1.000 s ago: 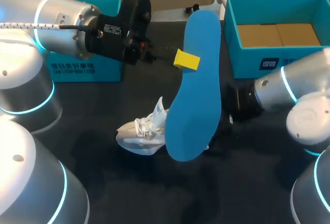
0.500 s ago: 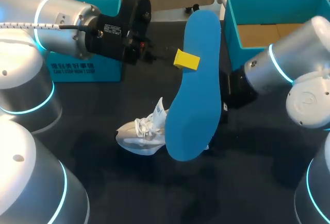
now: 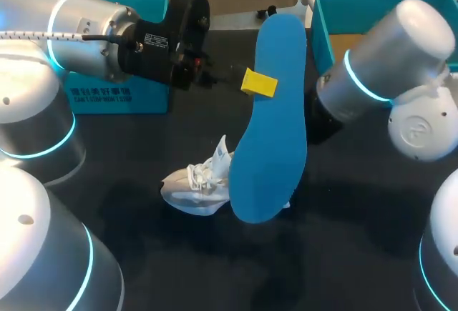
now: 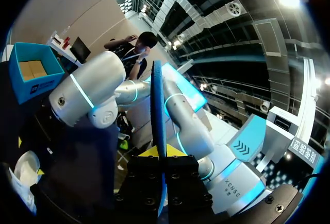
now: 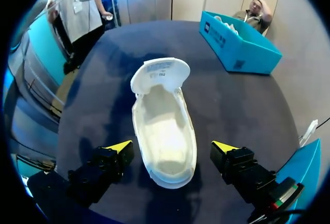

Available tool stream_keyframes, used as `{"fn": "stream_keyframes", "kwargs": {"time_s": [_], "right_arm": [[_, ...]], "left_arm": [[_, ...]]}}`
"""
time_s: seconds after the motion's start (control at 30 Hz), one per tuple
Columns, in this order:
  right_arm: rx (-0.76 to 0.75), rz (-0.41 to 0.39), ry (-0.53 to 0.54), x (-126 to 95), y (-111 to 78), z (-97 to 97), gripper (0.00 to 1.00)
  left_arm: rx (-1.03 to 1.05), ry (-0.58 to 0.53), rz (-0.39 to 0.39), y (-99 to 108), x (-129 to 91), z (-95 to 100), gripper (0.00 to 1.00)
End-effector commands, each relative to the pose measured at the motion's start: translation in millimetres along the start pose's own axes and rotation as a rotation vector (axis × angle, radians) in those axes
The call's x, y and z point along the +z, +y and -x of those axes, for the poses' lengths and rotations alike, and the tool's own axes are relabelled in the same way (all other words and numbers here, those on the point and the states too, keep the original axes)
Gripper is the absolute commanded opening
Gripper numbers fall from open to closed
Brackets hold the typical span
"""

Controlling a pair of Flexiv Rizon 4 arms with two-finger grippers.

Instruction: Take the shoe out of the shoebox, open the shoe tongue, remove and reinsert the insole, then place the shoe into the shoebox

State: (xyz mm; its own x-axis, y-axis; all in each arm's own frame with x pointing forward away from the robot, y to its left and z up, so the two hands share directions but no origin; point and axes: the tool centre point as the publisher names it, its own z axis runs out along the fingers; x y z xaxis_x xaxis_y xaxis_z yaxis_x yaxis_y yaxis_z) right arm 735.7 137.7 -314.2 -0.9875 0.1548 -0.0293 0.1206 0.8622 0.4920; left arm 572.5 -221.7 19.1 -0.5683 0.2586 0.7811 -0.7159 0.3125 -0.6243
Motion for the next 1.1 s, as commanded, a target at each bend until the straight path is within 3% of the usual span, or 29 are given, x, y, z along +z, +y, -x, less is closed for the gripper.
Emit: {"fn": "stream_keyframes", "kwargs": {"time_s": [0.03,1.1], "right_arm": [[0.029,-0.218,-0.009,-1.4,5.8,-4.1,1.0],[0.036,-0.28,-0.001,-5.1,10.5,-6.2,1.0]], "left_arm": [[0.0,0.0,-0.004,1.4,0.6,0.0,0.0],[0.0,0.0,-0.004,1.4,0.6,0.0,0.0]]}}
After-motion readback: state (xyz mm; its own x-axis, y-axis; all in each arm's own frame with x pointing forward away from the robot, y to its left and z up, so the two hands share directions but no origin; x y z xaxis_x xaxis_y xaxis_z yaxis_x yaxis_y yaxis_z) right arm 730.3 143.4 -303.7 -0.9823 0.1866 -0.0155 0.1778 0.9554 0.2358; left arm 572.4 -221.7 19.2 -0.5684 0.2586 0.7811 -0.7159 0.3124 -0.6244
